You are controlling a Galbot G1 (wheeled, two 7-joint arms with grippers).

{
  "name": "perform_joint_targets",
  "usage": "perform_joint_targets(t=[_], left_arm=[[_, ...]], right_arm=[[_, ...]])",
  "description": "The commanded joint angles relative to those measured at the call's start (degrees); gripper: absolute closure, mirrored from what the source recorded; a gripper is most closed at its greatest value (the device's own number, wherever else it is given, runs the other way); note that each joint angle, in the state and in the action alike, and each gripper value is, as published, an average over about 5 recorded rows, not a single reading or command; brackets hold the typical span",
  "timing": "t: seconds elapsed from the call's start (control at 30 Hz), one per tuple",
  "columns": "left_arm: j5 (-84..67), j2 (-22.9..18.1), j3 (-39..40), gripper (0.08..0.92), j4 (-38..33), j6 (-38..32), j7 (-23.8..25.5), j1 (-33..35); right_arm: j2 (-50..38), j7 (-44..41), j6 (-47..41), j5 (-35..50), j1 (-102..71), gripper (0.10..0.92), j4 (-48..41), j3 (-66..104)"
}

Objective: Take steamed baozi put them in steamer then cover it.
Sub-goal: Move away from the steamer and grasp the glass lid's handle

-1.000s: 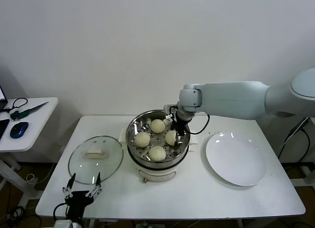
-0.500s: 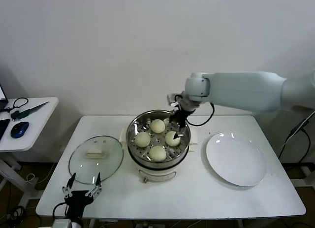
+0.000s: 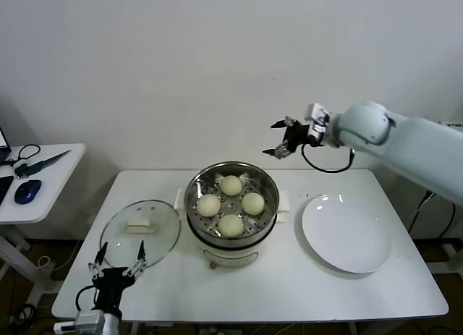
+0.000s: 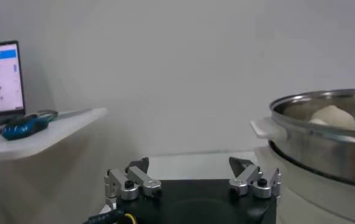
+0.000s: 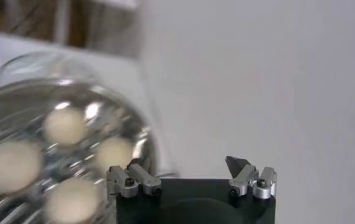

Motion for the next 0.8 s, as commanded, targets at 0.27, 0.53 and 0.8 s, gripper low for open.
perform_joint_targets(t=[0.27,0.53,0.8], left_arm=[[3.97,0.89,0.21,0.177,1.58,-4.92,-0.93,-2.02],[10.09,1.93,-0.06,0.177,4.80,-10.14,-1.62,-3.52],[20.43,2.40,-0.01,0.177,10.55,-17.34,-7.89,-4.37]], right_arm=[[13.35,8.63,29.07,-11.60,-108.56,0.203,8.30,106.30],[25.68,8.50,38.76,-10.65,-114.71,0.203,10.05,106.73],[35.83,10.00,46.68,-13.92,-115.59,0.203,7.29,97.74]])
